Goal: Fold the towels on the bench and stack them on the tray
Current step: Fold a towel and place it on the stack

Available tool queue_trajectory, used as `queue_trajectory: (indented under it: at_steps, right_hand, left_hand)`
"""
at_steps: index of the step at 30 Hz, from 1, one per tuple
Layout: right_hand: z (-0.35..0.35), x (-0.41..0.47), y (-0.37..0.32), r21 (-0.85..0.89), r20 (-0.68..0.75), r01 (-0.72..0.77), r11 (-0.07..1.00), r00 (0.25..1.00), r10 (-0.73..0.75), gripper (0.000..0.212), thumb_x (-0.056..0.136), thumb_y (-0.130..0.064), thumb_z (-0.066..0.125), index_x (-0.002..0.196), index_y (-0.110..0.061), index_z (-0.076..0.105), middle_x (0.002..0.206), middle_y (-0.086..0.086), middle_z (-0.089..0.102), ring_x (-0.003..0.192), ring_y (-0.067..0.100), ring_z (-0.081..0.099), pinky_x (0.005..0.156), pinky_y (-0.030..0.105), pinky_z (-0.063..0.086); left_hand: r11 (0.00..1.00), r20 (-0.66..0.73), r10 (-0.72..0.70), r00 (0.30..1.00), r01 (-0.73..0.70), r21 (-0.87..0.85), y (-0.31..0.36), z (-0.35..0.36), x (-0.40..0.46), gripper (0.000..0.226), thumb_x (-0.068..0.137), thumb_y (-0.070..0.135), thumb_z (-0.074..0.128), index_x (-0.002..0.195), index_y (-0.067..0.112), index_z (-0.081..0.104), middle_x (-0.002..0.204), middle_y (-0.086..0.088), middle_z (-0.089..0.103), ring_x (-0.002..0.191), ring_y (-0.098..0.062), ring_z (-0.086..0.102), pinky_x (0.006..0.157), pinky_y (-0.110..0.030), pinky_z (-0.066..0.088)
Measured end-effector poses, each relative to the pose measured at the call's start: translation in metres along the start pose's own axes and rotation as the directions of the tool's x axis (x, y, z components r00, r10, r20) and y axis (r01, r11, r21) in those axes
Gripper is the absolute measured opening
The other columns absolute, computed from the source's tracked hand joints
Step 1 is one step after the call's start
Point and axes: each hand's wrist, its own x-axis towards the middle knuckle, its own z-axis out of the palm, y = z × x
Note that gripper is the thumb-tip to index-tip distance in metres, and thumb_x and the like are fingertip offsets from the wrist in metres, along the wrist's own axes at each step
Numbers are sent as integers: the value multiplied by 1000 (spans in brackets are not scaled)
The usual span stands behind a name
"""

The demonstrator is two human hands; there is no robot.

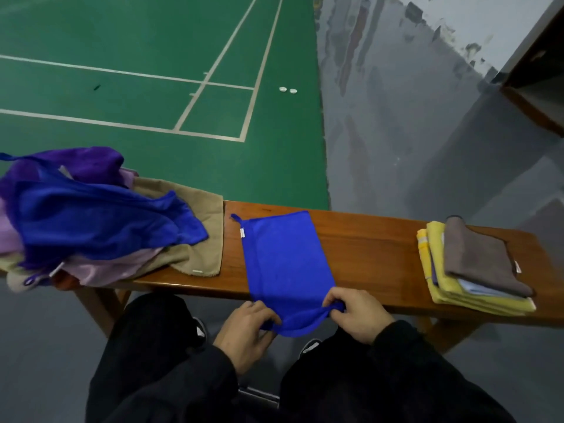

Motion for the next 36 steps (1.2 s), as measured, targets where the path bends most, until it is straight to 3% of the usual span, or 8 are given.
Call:
queue_trajectory:
  at_steps: [3,7,11,14,17,22,28,36]
  right_hand:
    - [7,7,-8,11,-24,38,999,999,-38,12,81,-32,61,90,-39,65,83,-17,70,81,5,63,78,34,53]
    - [8,11,-8,304,-114,53,951,993,-19,15,86,-18,73,84,-33,72,72,-15,68,67,2,59,70,26,47]
    - [-8,16,-14,578,-203,109,809,979,13,14,91,-1,73,89,-16,73,78,-6,73,75,5,64,72,21,49]
    - [-21,27,-23,650,-233,139,747,972,21,15,93,4,68,88,-10,70,75,-5,73,71,2,64,67,16,49]
    - [-28,48,-31,656,-278,155,739,959,46,9,94,-2,70,90,-10,72,82,-4,76,79,4,67,74,18,50]
    - [-37,108,-39,507,-358,95,857,927,109,6,94,-25,73,90,-21,73,89,-2,75,90,19,70,83,38,57]
    - [-50,161,-55,193,-453,-22,981,885,110,10,96,-32,65,90,-24,69,80,-8,68,79,17,64,71,30,49]
    - [-42,198,-49,-49,-442,-147,988,890,111,18,98,-40,55,101,-27,67,97,-3,72,90,25,66,78,38,56]
  left_hand:
    - [996,6,-55,998,55,-71,-1,1,-11,14,83,40,62,95,40,56,87,21,56,85,-1,51,75,-29,47]
    - [926,-79,-171,982,133,-353,5,-5,-20,24,87,29,72,108,41,67,92,13,61,87,-13,62,81,-26,50]
    - [908,-223,-151,963,46,-416,13,-24,-8,23,91,20,67,109,35,70,101,12,63,98,-15,64,86,-19,47]
    - [876,-286,-241,927,80,-477,12,-34,11,19,90,31,66,106,39,70,105,13,68,103,-13,66,90,-26,50]
    - [845,-322,-353,878,151,-513,7,-44,32,12,91,26,71,101,33,72,103,13,72,103,-9,67,93,-36,54]
    - [848,-303,-449,841,294,-441,-5,-71,84,9,94,25,71,101,29,69,98,14,69,93,-7,64,86,-36,56]
    - [897,-413,-441,797,372,-240,-24,-97,139,10,94,22,71,102,17,73,95,7,70,89,-11,63,79,-21,46]
    - [913,-395,-397,828,399,-80,-56,-92,174,13,94,24,69,105,18,72,102,2,74,94,-18,67,89,-35,54]
